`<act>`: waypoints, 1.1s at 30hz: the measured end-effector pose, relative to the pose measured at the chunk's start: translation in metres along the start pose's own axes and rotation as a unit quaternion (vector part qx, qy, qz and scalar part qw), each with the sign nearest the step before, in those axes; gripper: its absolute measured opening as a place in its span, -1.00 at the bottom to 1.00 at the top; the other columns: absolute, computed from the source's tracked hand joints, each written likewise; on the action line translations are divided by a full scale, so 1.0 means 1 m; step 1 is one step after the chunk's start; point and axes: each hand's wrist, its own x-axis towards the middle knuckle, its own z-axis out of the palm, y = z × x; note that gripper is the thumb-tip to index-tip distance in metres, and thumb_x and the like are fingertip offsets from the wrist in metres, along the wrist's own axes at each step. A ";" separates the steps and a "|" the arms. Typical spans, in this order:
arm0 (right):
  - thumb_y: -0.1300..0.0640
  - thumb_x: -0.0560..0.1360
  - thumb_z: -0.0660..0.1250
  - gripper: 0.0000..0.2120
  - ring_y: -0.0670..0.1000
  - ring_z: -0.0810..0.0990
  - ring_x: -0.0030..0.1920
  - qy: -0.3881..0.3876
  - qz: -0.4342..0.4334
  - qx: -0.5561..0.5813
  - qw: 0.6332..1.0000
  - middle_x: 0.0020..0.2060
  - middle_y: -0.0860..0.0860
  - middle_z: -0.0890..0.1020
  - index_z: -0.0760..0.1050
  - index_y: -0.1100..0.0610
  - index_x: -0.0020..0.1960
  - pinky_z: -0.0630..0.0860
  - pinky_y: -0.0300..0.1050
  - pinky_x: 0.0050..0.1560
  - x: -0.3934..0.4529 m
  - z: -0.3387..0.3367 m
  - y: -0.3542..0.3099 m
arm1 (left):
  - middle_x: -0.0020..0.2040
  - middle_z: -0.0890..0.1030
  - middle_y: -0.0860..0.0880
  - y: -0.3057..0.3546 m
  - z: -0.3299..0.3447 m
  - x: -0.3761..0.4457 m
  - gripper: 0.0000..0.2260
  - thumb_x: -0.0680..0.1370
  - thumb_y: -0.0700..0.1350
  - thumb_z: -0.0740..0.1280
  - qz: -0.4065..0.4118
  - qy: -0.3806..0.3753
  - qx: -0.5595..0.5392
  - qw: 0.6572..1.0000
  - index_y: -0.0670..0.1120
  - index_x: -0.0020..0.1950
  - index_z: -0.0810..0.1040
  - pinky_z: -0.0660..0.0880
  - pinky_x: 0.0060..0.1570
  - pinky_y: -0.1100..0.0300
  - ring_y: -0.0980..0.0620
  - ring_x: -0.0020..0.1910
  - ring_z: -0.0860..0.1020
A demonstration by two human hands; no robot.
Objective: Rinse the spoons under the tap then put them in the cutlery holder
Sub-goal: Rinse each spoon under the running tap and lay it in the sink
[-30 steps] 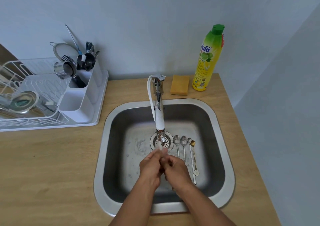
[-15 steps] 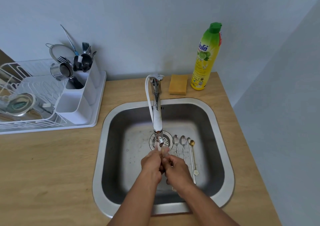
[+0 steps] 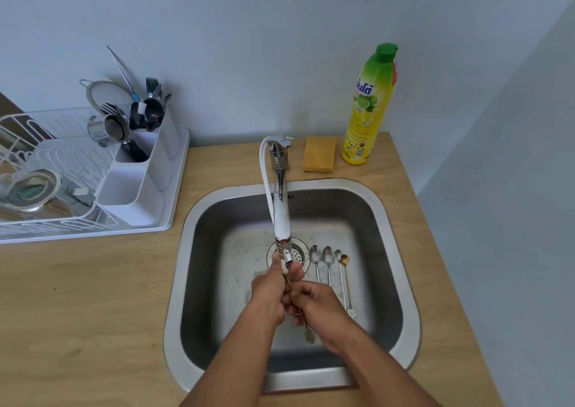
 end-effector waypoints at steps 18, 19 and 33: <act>0.13 0.58 0.44 -0.90 0.02 0.75 -0.25 0.041 0.038 -0.039 0.998 -0.19 0.08 0.79 0.71 0.14 0.00 0.59 -0.16 -0.35 -0.012 -0.015 -0.012 | -0.16 0.77 0.05 -0.008 -0.021 -0.003 -0.80 0.65 -0.07 0.36 0.275 0.012 0.293 0.916 0.03 -0.13 0.71 0.67 -0.13 0.07 0.03 -0.11 0.72; 0.13 0.57 0.45 -0.91 -0.01 0.74 -0.26 0.036 0.039 -0.061 0.997 -0.19 0.06 0.80 0.71 0.12 -0.01 0.57 -0.20 -0.36 -0.012 -0.017 -0.012 | -0.17 0.76 0.05 -0.006 -0.025 -0.001 -0.79 0.65 -0.10 0.36 0.287 0.024 0.299 0.910 0.03 -0.15 0.71 0.66 -0.07 0.03 0.03 -0.11 0.71; 0.00 0.56 0.42 -0.87 -0.20 0.69 -0.28 0.045 -0.046 -0.324 0.944 -0.26 -0.21 0.75 0.69 -0.06 -0.15 0.63 -0.21 -0.21 -0.008 -0.052 -0.015 | -0.13 0.75 0.22 0.013 -0.061 0.000 -0.91 0.53 0.13 0.50 0.385 -0.032 0.505 0.772 0.16 -0.06 0.76 0.66 -0.03 0.03 0.22 -0.14 0.67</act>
